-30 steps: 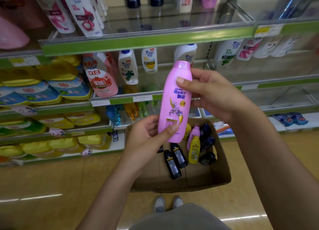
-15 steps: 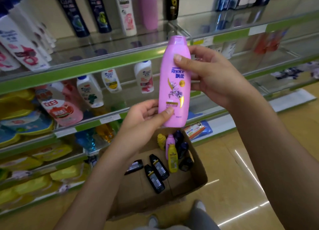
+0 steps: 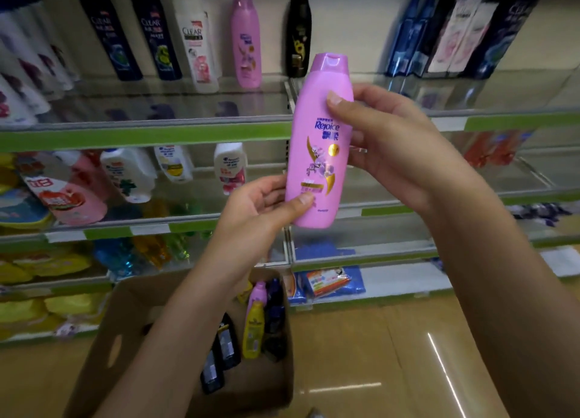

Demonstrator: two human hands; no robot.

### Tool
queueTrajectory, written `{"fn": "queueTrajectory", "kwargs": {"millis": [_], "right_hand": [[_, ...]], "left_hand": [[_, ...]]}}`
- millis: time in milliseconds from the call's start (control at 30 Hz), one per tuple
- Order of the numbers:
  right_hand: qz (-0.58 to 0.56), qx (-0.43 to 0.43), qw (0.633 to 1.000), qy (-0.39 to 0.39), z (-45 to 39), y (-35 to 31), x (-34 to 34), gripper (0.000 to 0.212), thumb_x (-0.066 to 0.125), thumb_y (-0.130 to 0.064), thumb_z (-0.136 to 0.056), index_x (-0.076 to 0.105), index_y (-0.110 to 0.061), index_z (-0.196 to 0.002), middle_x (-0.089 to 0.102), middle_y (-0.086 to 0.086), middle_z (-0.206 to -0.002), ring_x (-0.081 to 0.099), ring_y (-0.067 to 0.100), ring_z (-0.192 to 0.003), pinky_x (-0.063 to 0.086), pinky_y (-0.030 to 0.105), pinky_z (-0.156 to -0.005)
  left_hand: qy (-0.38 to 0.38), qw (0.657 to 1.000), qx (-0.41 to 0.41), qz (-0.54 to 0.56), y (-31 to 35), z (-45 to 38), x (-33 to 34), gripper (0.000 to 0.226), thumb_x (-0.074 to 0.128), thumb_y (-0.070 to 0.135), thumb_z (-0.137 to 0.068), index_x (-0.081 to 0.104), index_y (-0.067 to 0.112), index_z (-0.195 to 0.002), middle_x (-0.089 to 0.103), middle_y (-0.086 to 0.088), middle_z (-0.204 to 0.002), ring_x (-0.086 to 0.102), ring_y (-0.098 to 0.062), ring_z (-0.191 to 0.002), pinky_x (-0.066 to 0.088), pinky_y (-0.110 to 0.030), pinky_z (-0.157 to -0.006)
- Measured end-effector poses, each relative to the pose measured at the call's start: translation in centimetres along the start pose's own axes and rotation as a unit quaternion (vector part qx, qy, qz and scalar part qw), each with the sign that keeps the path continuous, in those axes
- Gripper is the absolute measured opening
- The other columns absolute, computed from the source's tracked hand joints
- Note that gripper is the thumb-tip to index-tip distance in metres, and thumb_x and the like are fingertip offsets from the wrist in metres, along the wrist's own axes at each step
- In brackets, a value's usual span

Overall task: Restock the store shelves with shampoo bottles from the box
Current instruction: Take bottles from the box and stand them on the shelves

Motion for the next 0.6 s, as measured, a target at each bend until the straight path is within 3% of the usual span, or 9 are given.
{"fn": "queueTrajectory", "kwargs": {"millis": [200,333,500,600], "right_hand": [[-0.024,-0.02,0.999,-0.031,-1.7,-0.3,-1.1,0.023,0.062,-0.018,-0.091,0.061,-0.011,-0.113,0.072,0.005,-0.093,0.069,0.016,-0.081,0.058,0.032,-0.076],[-0.046,-0.036,0.998,-0.007,-3.5,0.0,-0.7,0.029,0.062,-0.016,-0.092,0.062,-0.007,-0.119,0.07,0.005,-0.097,0.069,0.016,-0.084,0.056,0.03,-0.073],[-0.052,-0.054,0.997,0.023,-6.5,1.1,1.3,0.027,0.062,-0.013,-0.091,0.064,-0.008,-0.118,0.068,0.007,-0.098,0.067,0.016,-0.083,0.054,0.033,-0.076],[-0.057,-0.067,0.996,0.036,-8.7,1.6,2.2,0.03,0.063,-0.013,-0.091,0.062,-0.005,-0.12,0.068,0.011,-0.103,0.068,0.016,-0.085,0.057,0.032,-0.079]], "left_hand": [[0.02,0.999,0.019,-0.031,1.1,-1.3,0.6,0.044,0.069,0.023,-0.07,0.064,0.015,-0.112,0.073,0.004,-0.103,0.068,-0.008,-0.097,0.054,-0.021,-0.085],[0.026,0.998,0.026,-0.05,1.5,-3.3,-0.7,0.033,0.069,0.012,-0.079,0.064,0.015,-0.112,0.073,0.004,-0.104,0.068,-0.008,-0.097,0.054,-0.019,-0.084],[0.015,0.995,0.023,-0.098,1.6,-6.4,-3.5,0.031,0.069,0.014,-0.081,0.064,0.019,-0.112,0.072,0.005,-0.105,0.066,-0.005,-0.097,0.052,-0.018,-0.087],[0.003,0.992,0.038,-0.122,2.0,-8.5,-5.1,0.026,0.067,0.012,-0.083,0.063,0.024,-0.106,0.071,0.009,-0.103,0.066,-0.001,-0.094,0.051,-0.013,-0.081]]}}
Point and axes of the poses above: each hand's wrist, its own z-axis away from the middle knuckle, its own x-axis out of the palm, y = z × x, the point moved 6 cm from there along -z, towards the middle knuckle
